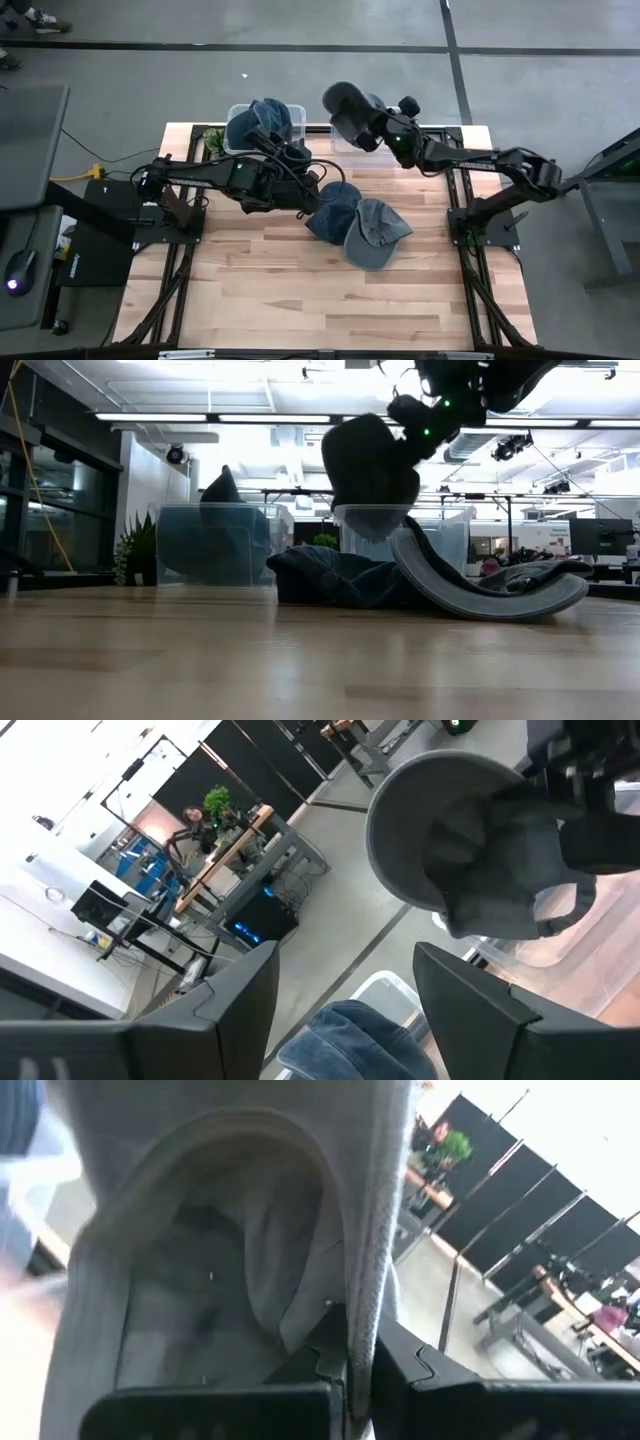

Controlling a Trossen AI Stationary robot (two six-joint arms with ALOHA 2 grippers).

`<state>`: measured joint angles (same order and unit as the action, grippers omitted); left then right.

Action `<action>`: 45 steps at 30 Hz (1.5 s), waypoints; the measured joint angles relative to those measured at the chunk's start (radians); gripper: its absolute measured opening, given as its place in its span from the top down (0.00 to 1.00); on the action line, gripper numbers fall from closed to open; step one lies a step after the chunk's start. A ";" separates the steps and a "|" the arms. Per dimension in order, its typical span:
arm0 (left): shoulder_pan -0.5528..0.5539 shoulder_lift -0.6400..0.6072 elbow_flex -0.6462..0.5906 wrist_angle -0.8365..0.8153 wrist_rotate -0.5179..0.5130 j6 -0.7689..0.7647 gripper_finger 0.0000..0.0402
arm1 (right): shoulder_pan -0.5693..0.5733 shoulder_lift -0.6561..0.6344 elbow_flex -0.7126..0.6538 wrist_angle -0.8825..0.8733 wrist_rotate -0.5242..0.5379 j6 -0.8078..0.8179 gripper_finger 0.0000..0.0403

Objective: Pick & Place hat
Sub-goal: Put the left top gray cap into the right transparent bin

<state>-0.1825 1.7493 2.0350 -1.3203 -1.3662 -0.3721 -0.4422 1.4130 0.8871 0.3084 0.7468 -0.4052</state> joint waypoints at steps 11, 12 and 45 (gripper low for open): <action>0.000 0.000 0.000 -0.007 0.015 0.000 0.44 | -0.077 0.004 0.000 -0.213 -0.175 0.135 0.98; 0.000 0.000 0.000 -0.007 0.016 0.000 0.44 | -0.082 0.004 0.000 -0.240 -0.187 0.144 0.98; -0.001 0.000 0.000 0.013 0.056 0.001 0.44 | -0.137 0.004 0.000 -0.408 -0.215 0.105 0.98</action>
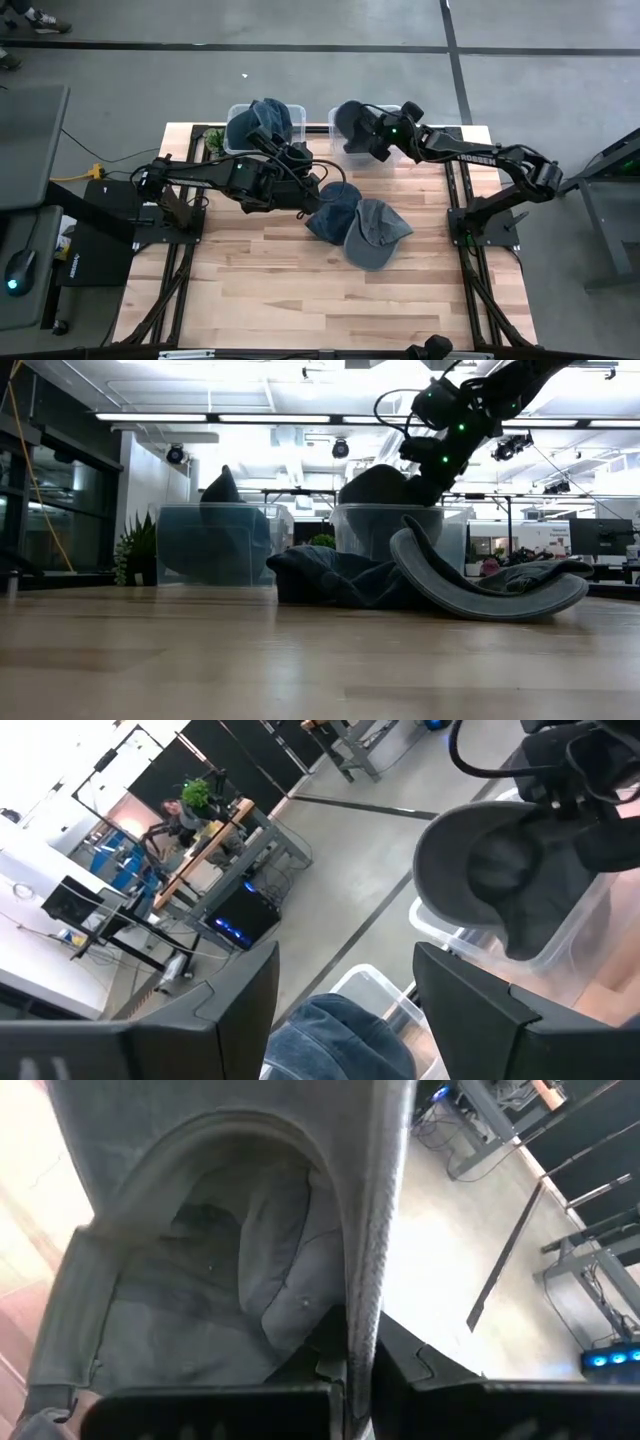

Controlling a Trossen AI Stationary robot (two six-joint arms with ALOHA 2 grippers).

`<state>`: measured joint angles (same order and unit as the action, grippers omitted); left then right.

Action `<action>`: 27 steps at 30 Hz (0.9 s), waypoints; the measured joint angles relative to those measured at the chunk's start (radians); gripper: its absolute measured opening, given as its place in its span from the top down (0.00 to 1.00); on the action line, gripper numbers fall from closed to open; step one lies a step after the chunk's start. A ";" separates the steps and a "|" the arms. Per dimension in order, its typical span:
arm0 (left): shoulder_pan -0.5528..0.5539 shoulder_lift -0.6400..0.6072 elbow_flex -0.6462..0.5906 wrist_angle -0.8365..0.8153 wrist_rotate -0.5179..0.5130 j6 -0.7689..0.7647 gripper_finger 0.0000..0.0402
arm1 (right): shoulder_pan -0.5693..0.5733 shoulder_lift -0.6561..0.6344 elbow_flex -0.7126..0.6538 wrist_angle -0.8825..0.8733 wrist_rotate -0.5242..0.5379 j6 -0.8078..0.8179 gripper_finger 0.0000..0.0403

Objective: Pick & Place hat
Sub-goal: Put the left top gray cap into the right transparent bin, then put the right gray cap into the right transparent bin

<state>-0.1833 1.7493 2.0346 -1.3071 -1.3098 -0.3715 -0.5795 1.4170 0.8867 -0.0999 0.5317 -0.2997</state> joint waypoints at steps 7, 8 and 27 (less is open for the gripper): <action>0.000 0.000 0.000 -0.001 0.015 0.000 0.44 | -0.017 0.000 0.000 -0.006 -0.026 0.008 0.83; 0.000 0.000 0.000 -0.001 0.017 0.000 0.44 | -0.017 0.000 0.000 -0.002 -0.026 0.007 0.79; 0.000 0.000 0.000 -0.028 0.021 0.008 0.44 | -0.016 -0.099 0.000 0.006 -0.026 -0.019 0.49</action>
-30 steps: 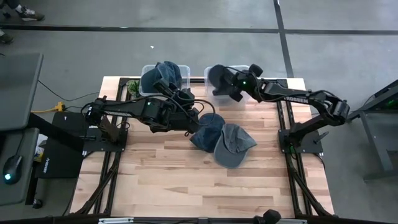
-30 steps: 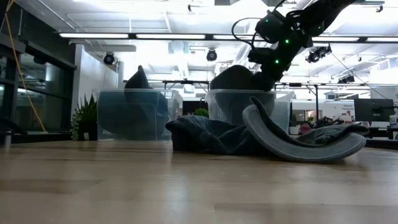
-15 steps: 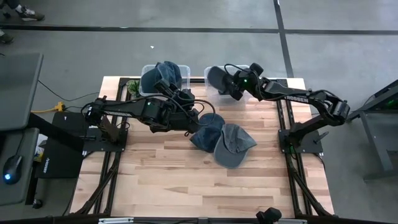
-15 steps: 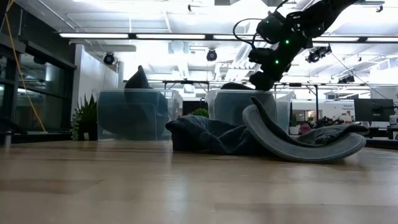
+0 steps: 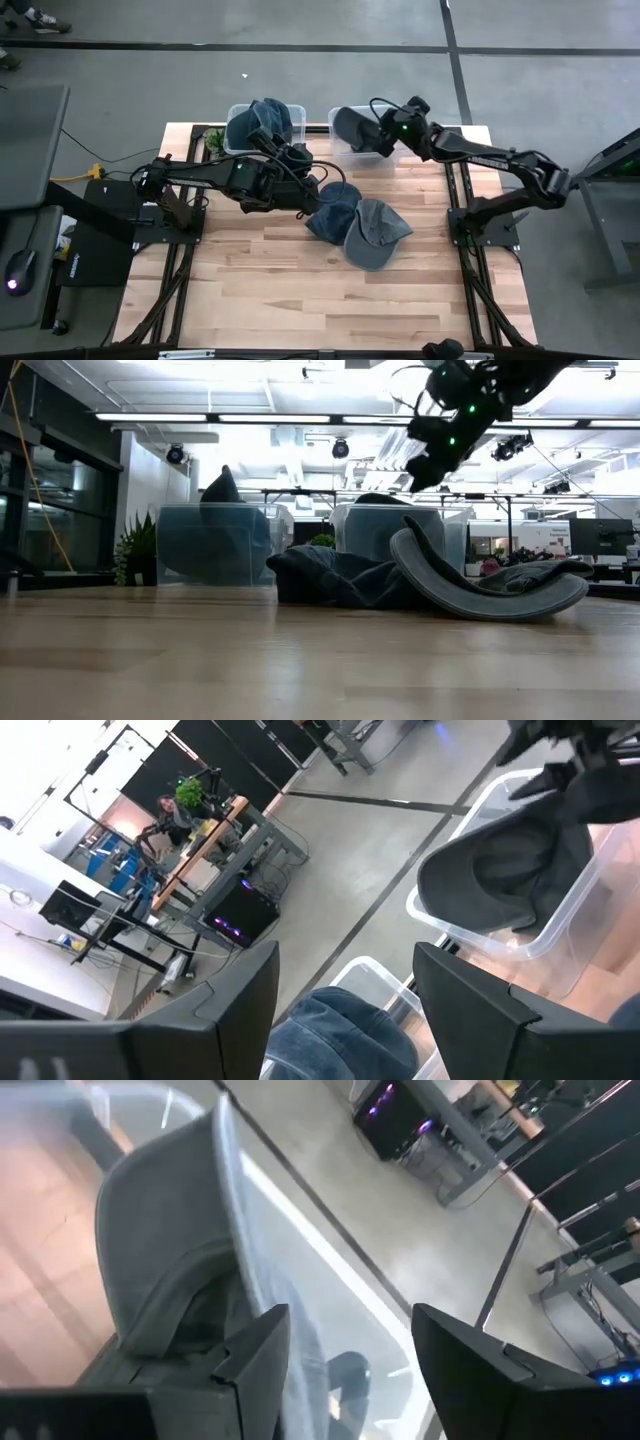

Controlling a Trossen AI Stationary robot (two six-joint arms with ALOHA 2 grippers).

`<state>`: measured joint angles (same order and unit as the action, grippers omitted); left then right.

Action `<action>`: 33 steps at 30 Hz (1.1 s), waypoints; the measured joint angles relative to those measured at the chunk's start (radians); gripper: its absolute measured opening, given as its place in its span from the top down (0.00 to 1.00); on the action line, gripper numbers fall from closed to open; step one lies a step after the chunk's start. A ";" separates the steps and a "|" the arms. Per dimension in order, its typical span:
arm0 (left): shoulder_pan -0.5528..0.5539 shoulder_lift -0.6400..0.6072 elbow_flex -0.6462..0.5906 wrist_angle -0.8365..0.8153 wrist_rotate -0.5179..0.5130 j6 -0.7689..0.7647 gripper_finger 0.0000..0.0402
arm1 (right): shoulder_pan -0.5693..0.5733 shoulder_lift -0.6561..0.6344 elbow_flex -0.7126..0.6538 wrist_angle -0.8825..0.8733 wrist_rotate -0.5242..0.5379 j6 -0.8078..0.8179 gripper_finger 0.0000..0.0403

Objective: Pick & Place hat
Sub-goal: Put the right gray cap into the right transparent bin

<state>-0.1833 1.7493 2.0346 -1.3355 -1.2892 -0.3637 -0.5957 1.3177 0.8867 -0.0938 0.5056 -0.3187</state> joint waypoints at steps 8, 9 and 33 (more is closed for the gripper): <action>0.000 0.000 0.000 -0.006 0.001 0.000 0.44 | 0.024 -0.122 0.000 -0.057 -0.016 0.002 0.49; 0.000 0.000 0.000 -0.007 0.005 0.000 0.44 | 0.031 -0.138 0.000 -0.062 -0.018 0.002 0.49; 0.000 0.000 -0.002 -0.238 0.157 -0.199 0.44 | 0.308 -0.298 0.000 -0.275 -0.249 -0.121 0.49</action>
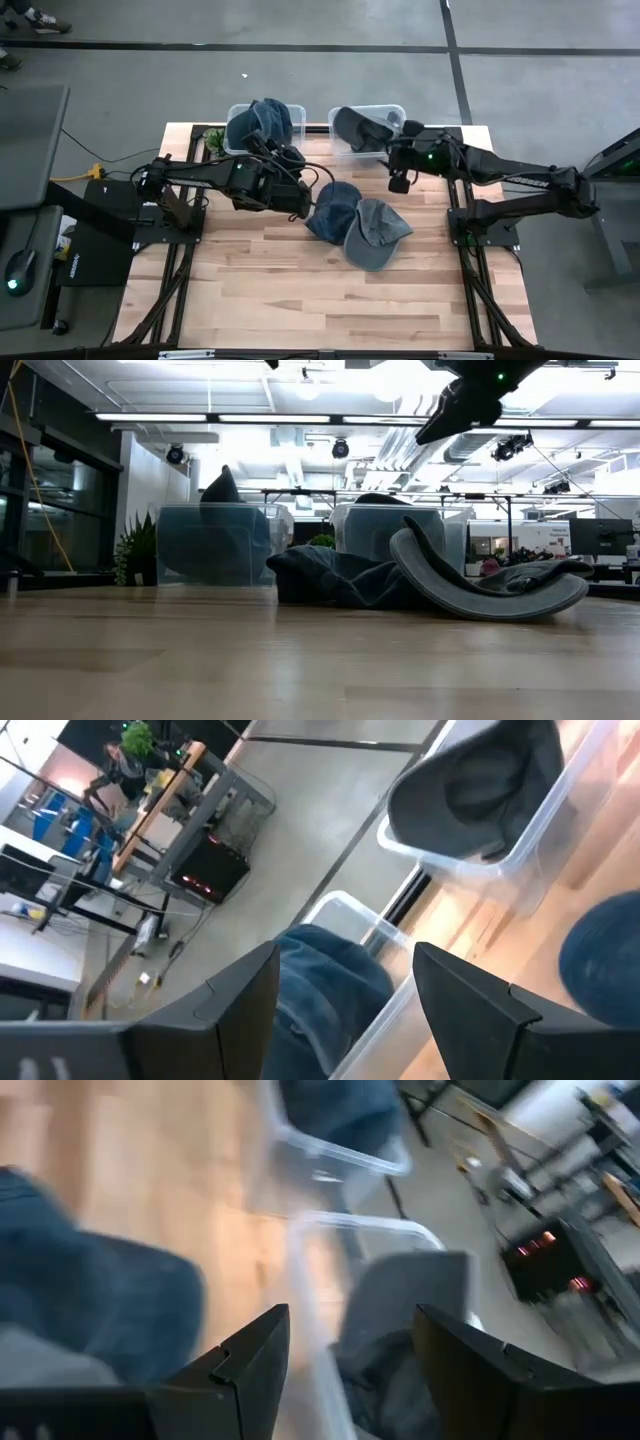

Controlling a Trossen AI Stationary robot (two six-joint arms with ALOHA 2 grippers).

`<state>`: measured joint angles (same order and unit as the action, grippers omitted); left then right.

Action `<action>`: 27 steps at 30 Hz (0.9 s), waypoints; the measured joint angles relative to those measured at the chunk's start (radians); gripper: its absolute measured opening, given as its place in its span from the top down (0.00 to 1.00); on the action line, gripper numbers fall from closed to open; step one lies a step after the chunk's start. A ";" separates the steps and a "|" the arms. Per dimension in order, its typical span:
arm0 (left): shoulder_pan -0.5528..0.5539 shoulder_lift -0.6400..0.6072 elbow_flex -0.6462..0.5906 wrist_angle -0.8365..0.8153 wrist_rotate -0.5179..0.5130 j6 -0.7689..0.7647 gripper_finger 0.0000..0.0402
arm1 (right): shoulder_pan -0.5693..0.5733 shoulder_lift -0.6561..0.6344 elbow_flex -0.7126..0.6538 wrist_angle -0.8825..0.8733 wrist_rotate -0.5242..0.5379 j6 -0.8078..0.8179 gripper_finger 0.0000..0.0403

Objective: Pick & Place hat
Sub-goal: Put the right gray cap into the right transparent bin

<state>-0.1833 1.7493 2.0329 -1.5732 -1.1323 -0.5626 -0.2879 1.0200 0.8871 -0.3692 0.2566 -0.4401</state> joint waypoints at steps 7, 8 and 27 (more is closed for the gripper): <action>0.000 -0.003 -0.083 0.003 0.040 -0.026 0.44 | 0.117 0.022 0.000 -0.045 -0.029 -0.065 0.49; 0.000 -0.007 -0.098 0.002 0.056 -0.028 0.44 | 0.131 0.023 0.000 -0.048 -0.030 -0.073 0.49; -0.032 -0.095 -0.353 0.114 0.144 -0.135 0.44 | 0.243 0.219 0.001 -0.060 -0.140 -0.176 0.49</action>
<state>-0.2157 1.6539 1.6794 -1.4590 -0.9881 -0.6976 -0.0452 1.2392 0.8879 -0.4292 0.1170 -0.6162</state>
